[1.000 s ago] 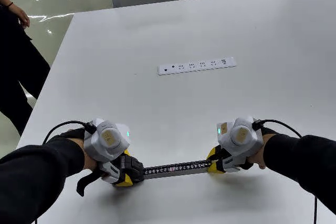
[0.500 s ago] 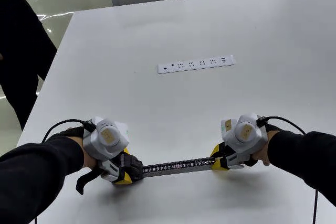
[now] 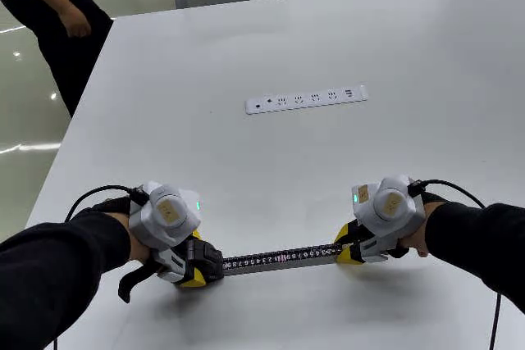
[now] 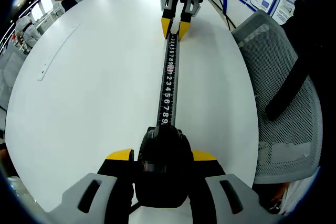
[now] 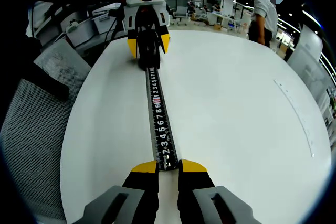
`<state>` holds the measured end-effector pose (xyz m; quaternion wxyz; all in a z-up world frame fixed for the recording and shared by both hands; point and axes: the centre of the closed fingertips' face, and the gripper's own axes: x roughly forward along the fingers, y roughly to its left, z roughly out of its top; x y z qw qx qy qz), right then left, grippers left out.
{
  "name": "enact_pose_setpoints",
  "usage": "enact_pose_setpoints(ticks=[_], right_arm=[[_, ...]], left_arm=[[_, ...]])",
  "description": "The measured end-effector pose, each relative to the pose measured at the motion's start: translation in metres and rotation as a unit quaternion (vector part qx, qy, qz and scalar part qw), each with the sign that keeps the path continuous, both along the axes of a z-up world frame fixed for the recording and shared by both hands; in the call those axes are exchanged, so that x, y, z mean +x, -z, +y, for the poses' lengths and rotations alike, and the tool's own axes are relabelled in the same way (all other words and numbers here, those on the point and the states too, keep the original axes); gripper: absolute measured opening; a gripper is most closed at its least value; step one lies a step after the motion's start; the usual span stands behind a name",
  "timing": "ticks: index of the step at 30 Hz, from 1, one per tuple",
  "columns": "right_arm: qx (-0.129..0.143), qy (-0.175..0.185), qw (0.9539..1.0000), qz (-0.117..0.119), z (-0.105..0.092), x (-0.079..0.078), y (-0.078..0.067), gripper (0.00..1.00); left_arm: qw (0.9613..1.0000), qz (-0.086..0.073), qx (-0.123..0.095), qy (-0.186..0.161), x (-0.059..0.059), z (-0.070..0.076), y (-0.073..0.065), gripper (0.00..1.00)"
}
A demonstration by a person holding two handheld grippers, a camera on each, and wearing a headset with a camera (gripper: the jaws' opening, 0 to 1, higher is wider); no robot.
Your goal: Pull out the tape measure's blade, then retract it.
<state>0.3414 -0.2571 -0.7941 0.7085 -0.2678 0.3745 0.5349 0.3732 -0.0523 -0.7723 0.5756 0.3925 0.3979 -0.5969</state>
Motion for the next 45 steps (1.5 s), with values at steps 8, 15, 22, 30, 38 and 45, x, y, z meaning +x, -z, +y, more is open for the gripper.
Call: enact_pose_setpoints(ticks=[8, 15, 22, 30, 38, 45], right_arm=[[-0.001, 0.003, 1.0, -0.001, -0.006, 0.0, 0.0, 0.09], [-0.001, 0.003, 1.0, -0.001, -0.013, -0.002, 0.0, 0.09], [-0.003, 0.007, 1.0, 0.0, -0.023, -0.006, -0.003, 0.09], [-0.007, 0.008, 0.9999, 0.003, -0.025, -0.005, -0.002, 0.09], [-0.007, 0.011, 0.9999, 0.006, -0.03, -0.005, -0.002, 0.09], [-0.01, 0.014, 0.9998, 0.006, -0.036, -0.005, -0.002, 0.09]], left_arm=[[1.0, 0.001, 0.0, 0.0, 0.0, 0.0, 0.0, 0.35], [1.0, 0.001, 0.0, 0.0, 0.0, 0.0, 0.0, 0.35], [1.0, 0.001, -0.001, -0.001, 0.001, 0.0, -0.001, 0.35], [1.0, 0.001, 0.0, -0.001, 0.001, 0.001, 0.0, 0.35], [1.0, 0.001, -0.001, -0.001, 0.001, 0.001, 0.0, 0.35], [1.0, 0.0, -0.001, -0.001, 0.0, 0.0, 0.0, 0.35]])
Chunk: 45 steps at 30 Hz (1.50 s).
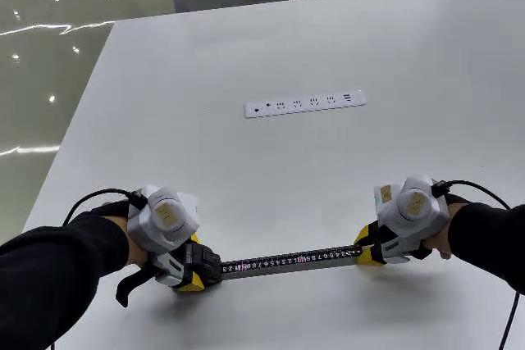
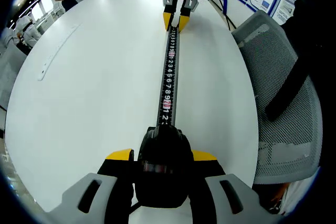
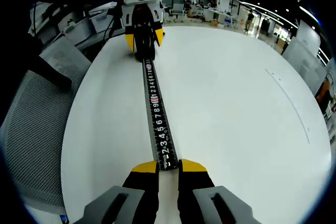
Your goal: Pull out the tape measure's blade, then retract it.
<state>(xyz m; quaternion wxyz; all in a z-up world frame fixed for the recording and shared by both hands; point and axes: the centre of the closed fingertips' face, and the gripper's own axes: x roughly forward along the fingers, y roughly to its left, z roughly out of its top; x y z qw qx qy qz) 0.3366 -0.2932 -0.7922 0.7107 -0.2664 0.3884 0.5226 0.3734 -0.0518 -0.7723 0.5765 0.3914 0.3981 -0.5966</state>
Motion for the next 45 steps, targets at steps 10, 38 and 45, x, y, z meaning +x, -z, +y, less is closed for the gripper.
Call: enact_pose_setpoints(ticks=[10, 38, 45], right_arm=[[-0.002, 0.004, 1.0, 0.0, -0.0042, -0.0013, -0.0001, 0.09], [-0.073, -0.012, 0.997, 0.022, -0.0031, 0.0009, 0.0015, 0.1], [-0.079, -0.013, 0.9965, 0.023, -0.004, 0.0012, 0.002, 0.1]], left_arm=[[1.0, 0.001, 0.0, 0.0, -0.0004, 0.0005, -0.0001, 0.35], [1.0, 0.0, 0.002, 0.003, 0.0007, 0.0004, 0.0002, 0.35], [1.0, -0.001, 0.005, 0.004, 0.0003, 0.0006, 0.0004, 0.35]])
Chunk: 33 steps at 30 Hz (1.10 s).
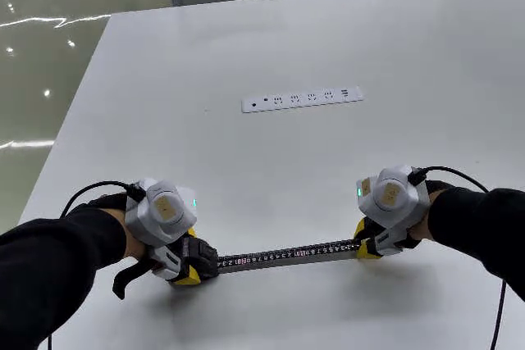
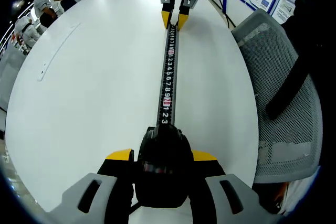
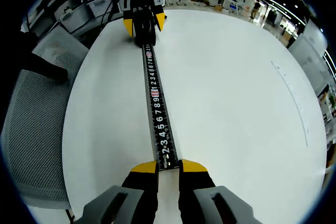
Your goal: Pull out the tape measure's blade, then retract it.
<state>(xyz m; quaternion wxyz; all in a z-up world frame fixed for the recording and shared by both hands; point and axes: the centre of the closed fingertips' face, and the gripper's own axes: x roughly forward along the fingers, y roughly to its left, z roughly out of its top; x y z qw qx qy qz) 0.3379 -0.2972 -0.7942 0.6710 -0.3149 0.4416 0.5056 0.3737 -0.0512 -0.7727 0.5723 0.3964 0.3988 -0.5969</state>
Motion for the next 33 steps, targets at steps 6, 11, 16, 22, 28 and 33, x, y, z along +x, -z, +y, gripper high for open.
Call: enact_pose_setpoints(ticks=[6, 11, 16, 22, 28, 33], right_arm=[[-0.004, 0.0, 1.0, 0.002, -0.0001, -0.0004, 0.0005, 0.1], [0.023, 0.005, 0.9997, 0.002, -0.001, 0.0001, -0.0004, 0.11], [0.054, 0.021, 0.9983, -0.001, -0.0004, 0.0, -0.0014, 0.11], [0.058, 0.032, 0.9978, -0.007, 0.0016, -0.0005, -0.0019, 0.11], [0.049, 0.028, 0.9984, -0.01, -0.0012, -0.0013, -0.0025, 0.11], [0.049, 0.016, 0.9985, -0.017, -0.0003, -0.0021, -0.0092, 0.12]], left_arm=[[1.0, 0.0, 0.0, 0.0, 0.0008, 0.0, 0.0002, 0.35], [1.0, -0.002, -0.001, 0.003, 0.0003, -0.0003, -0.0002, 0.35], [0.9998, 0.008, -0.016, -0.005, 0.0027, -0.0006, -0.0014, 0.35], [0.9999, -0.001, -0.01, 0.002, 0.0014, -0.0025, -0.0025, 0.35], [1.0, -0.006, -0.006, 0.004, 0.0024, -0.001, -0.0023, 0.35], [0.9999, -0.013, -0.008, 0.004, 0.0028, 0.0011, -0.0043, 0.35]])
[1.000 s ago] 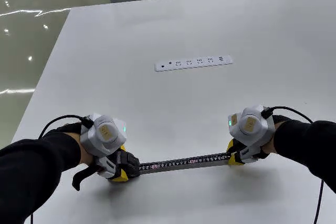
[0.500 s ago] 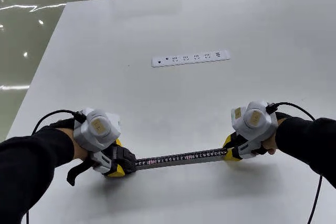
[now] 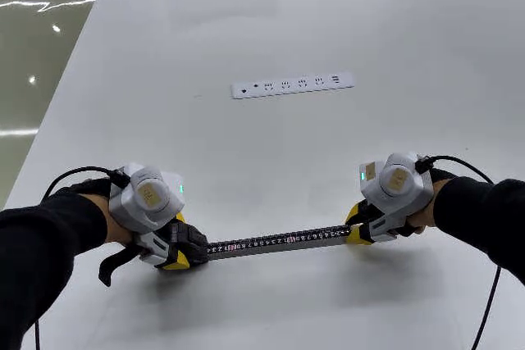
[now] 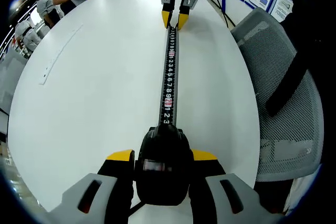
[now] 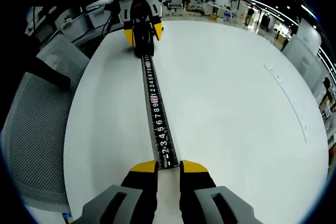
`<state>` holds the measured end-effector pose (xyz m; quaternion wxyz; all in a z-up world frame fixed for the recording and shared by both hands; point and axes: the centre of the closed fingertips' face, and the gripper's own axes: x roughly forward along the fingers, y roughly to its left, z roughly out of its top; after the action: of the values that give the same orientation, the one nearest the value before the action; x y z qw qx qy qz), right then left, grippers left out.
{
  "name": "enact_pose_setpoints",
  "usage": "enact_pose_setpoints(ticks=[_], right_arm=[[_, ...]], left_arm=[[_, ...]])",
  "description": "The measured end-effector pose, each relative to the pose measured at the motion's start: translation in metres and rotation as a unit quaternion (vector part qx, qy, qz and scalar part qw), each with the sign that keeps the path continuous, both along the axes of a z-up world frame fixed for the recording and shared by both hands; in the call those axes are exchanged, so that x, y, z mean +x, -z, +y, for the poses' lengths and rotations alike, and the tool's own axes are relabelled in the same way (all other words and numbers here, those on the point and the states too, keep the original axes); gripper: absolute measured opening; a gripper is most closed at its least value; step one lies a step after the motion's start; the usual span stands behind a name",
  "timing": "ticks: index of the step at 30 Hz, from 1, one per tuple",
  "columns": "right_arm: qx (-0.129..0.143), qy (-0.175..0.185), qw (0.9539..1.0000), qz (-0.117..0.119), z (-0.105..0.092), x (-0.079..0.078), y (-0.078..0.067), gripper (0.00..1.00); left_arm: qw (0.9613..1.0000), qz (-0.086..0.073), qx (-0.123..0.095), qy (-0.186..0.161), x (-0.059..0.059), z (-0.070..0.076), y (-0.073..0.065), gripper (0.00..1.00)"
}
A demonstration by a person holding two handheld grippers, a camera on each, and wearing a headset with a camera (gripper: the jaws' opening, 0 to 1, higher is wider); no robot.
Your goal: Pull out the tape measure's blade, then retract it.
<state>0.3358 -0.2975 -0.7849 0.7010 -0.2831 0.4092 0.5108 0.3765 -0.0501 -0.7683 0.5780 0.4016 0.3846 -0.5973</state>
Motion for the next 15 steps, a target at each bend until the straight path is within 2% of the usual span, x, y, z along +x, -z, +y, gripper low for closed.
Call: enact_pose_setpoints(ticks=[3, 6, 10, 12, 13, 15], right_arm=[[-0.009, -0.004, 0.9999, -0.005, -0.002, 0.001, -0.003, 0.14], [-0.014, -0.007, 0.9999, -0.002, -0.003, -0.001, -0.002, 0.16], [-0.024, -0.011, 0.9996, 0.006, -0.005, -0.007, 0.002, 0.21], [-0.029, -0.008, 0.9995, 0.011, -0.007, -0.009, 0.004, 0.25], [-0.029, -0.004, 0.9995, 0.012, -0.007, -0.01, 0.004, 0.26], [-0.027, -0.001, 0.9996, 0.009, -0.007, -0.009, 0.002, 0.29]], left_arm=[[1.0, 0.0, -0.002, -0.004, -0.002, 0.002, -0.003, 0.37], [0.9999, -0.006, -0.006, -0.006, -0.002, 0.002, -0.006, 0.41], [0.9997, -0.003, -0.011, -0.021, -0.001, 0.004, -0.01, 0.49], [0.9993, 0.003, -0.018, -0.034, -0.001, 0.004, -0.011, 0.53], [0.9982, 0.007, -0.028, -0.053, 0.0, 0.002, -0.012, 0.57], [0.9975, 0.005, -0.032, -0.063, 0.003, 0.003, -0.013, 0.61]])
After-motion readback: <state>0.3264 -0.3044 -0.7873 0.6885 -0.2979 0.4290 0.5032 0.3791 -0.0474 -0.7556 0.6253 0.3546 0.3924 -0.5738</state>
